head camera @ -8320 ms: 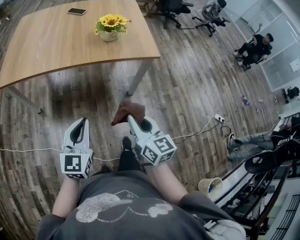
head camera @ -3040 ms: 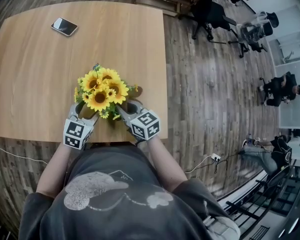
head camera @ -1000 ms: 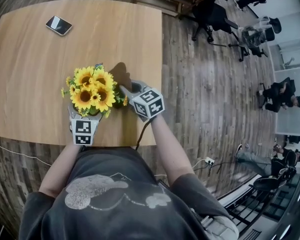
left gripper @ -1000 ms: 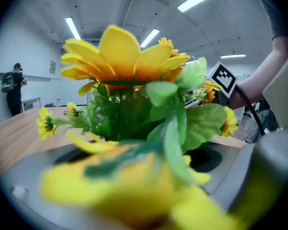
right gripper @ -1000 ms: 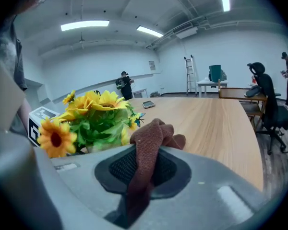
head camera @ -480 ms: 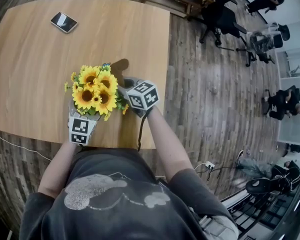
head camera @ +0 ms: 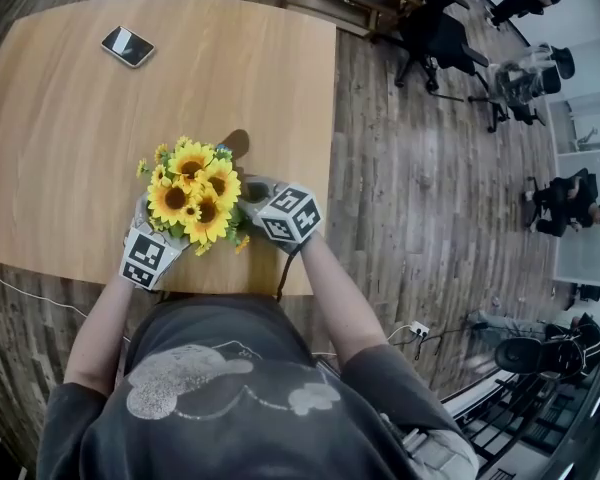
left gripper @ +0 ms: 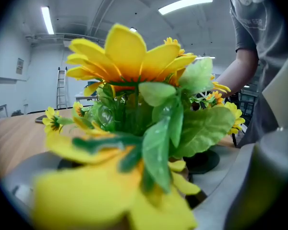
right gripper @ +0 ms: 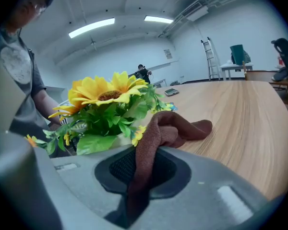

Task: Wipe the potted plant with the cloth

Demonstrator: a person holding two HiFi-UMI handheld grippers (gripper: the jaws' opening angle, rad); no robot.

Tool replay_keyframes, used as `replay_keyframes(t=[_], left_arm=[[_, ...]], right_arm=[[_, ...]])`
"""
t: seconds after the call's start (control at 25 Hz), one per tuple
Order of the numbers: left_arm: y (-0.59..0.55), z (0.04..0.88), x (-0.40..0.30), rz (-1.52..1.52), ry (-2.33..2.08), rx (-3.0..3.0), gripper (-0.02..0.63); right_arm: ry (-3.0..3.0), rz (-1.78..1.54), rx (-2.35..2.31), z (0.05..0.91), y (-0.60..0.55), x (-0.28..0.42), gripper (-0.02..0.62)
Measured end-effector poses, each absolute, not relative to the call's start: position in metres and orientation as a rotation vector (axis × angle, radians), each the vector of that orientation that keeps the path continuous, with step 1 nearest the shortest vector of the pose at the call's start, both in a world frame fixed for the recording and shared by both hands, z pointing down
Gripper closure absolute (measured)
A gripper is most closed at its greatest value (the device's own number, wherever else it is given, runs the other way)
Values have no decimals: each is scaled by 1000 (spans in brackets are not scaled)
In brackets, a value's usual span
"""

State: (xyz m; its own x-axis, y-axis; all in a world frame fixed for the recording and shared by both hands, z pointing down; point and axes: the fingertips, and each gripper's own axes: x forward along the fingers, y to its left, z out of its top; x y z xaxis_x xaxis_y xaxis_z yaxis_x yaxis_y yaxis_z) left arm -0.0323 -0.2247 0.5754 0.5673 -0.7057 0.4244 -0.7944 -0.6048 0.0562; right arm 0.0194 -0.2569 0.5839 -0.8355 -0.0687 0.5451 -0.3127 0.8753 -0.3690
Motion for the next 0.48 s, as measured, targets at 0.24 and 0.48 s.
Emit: replay_keyframes(t=[0.24,0.48], left_arm=[[-223,572,-32,540,-1167,2614,46],[-213,571,-41,546,-1037,2693,46]], right_arm=[[-2482,507,294,581,-218,30,549],[-2476,501,335,577,-177,12,550]])
